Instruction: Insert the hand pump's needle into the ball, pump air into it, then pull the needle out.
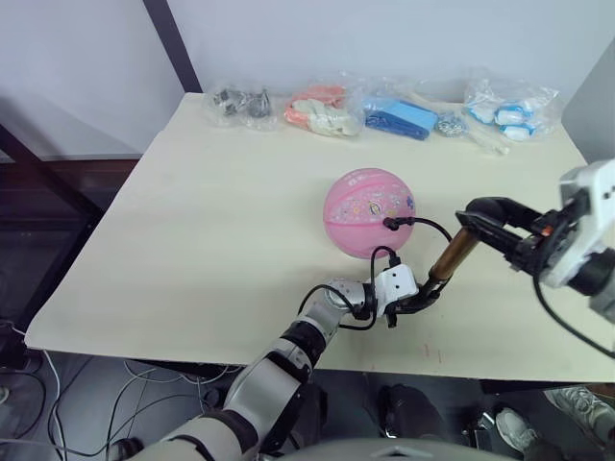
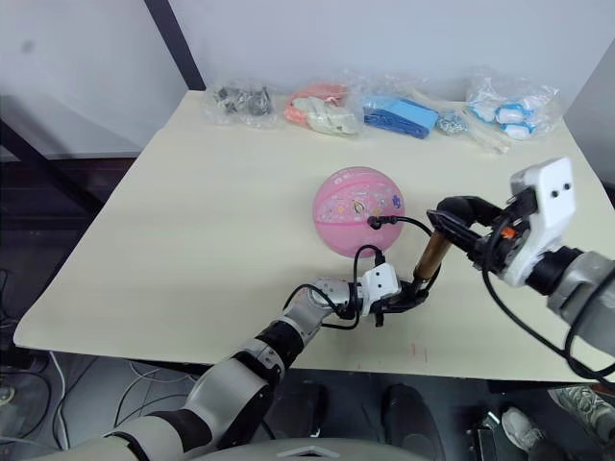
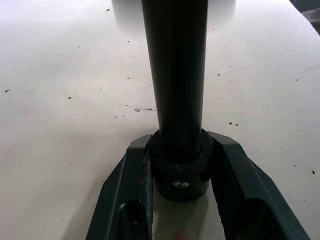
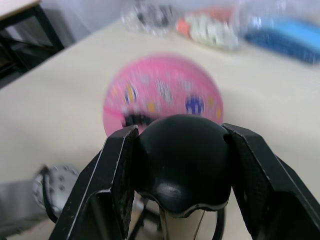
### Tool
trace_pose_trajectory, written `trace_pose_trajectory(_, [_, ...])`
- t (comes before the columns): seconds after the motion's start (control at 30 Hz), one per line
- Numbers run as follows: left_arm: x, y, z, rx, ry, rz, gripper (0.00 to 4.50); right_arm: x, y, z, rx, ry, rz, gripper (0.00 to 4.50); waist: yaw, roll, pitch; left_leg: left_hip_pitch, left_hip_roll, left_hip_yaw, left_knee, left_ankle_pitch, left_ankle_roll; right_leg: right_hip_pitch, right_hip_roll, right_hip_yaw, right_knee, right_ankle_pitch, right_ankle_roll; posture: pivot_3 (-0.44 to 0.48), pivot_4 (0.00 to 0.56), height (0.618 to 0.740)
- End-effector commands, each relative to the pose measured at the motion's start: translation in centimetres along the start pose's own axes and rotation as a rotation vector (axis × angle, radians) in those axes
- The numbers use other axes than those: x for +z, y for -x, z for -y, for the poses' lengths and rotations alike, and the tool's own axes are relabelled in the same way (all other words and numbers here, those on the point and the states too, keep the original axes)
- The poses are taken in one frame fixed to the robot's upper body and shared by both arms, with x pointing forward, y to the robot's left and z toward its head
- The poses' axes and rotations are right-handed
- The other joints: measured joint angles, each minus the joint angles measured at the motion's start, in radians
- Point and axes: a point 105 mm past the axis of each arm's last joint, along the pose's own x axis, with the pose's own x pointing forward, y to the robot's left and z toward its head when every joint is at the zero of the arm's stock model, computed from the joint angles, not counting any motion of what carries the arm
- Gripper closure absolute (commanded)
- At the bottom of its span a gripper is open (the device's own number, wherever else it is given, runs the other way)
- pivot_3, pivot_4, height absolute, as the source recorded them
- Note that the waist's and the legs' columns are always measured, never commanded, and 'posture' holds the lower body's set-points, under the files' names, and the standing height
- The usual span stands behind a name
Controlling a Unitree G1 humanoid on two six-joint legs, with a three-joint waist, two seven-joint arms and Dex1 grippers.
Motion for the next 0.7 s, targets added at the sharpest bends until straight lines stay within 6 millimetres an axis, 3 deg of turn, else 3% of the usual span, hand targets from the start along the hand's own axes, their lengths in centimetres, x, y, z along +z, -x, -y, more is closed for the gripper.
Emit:
trace_pose_trajectory(0.03, [-4.0,1.0,1.6,-0.039,0.078,-0.133,3.41,5.7,2.0,0.7,-0.083,0.093,0.151,2.42,0.000,0.002,0.004,-0.002,-0.002,0.000,0.002,0.000,0.000,-0.001,-0.001,0.001,0.000,0.001,0.001,0.000,0.150,0.740])
trace_pose_trajectory(0.17, [-4.0,1.0,1.6,-0.042,0.076,-0.136,3.41,8.1,2.5,0.1,-0.090,0.120,0.191,2.42,-0.001,0.000,0.006,-0.004,-0.003,0.001,0.003,0.000,0.000,-0.003,-0.002,0.002,0.000,0.001,0.003,0.000,0.150,0.740])
trace_pose_trajectory(0.3, [-4.0,1.0,1.6,-0.045,0.075,-0.137,3.41,7.2,2.2,0.3,-0.108,0.126,0.140,2.42,-0.001,-0.002,0.007,-0.005,-0.002,0.000,0.003,0.000,0.000,-0.003,-0.002,0.002,0.000,0.001,0.003,0.000,0.150,0.740])
trace_pose_trajectory(0.5, [-3.9,1.0,1.6,-0.046,0.073,-0.136,3.41,1.9,0.6,0.9,-0.120,0.071,0.004,2.42,-0.001,-0.006,0.006,-0.004,-0.002,0.000,0.003,0.000,0.000,-0.003,-0.002,0.002,0.000,0.002,0.003,0.000,0.150,0.740])
trace_pose_trajectory(0.63, [-3.9,1.0,1.5,-0.042,0.072,-0.136,3.41,-5.5,-0.4,1.4,-0.140,-0.025,-0.164,2.42,-0.002,-0.014,0.000,0.001,-0.001,0.000,0.003,0.000,0.000,0.002,0.000,0.002,0.001,0.001,0.003,0.000,0.150,0.740])
trace_pose_trajectory(0.7, [-4.0,1.1,1.5,-0.039,0.072,-0.137,3.41,-8.5,-0.7,1.0,-0.133,-0.047,-0.237,2.42,-0.002,-0.024,-0.008,0.006,-0.001,0.000,0.001,0.000,0.000,0.005,0.000,0.002,0.000,0.001,0.002,0.000,0.150,0.740])
